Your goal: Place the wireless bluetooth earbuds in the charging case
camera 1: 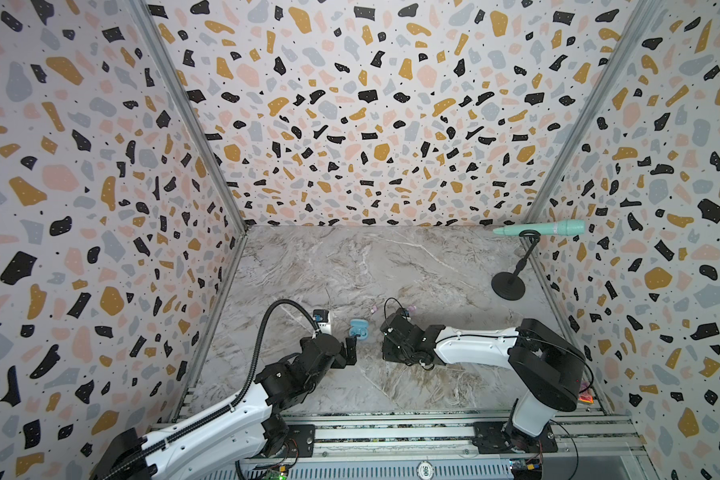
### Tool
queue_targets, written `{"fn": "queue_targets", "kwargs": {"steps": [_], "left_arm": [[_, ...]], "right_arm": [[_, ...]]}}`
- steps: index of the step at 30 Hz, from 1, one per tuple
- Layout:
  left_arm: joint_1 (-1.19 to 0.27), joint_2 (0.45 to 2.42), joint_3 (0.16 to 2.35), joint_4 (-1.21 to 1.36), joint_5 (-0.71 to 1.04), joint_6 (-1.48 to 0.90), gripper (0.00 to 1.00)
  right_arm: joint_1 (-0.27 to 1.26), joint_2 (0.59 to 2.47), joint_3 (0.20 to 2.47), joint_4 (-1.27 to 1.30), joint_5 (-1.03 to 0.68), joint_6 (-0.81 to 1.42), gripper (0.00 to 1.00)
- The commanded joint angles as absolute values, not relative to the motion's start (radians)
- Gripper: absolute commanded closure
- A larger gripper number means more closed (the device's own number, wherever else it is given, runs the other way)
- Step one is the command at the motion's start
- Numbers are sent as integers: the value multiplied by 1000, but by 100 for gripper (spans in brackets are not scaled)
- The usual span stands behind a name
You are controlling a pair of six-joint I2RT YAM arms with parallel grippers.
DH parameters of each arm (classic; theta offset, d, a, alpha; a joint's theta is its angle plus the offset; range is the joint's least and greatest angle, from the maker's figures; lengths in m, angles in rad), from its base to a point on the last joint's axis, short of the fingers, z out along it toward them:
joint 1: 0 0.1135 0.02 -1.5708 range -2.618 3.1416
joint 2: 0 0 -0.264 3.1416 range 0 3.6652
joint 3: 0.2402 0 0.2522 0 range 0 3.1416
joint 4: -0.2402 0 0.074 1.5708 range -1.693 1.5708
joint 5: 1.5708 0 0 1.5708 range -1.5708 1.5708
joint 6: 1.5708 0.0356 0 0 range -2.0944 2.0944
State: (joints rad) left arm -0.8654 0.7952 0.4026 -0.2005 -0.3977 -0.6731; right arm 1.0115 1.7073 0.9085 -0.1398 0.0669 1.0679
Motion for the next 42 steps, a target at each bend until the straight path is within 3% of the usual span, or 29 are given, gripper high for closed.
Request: {"fn": "queue_targets", "kwargs": {"steps": [1,42], "left_arm": [[-869,785,396,-172,-398,-663,0],[-869,806,382,-138,-376,-675,0]], "right_arm": [[1005,1717,913,-158,73,1059,71],[975,1739,911,-169,42,1077,72]]}}
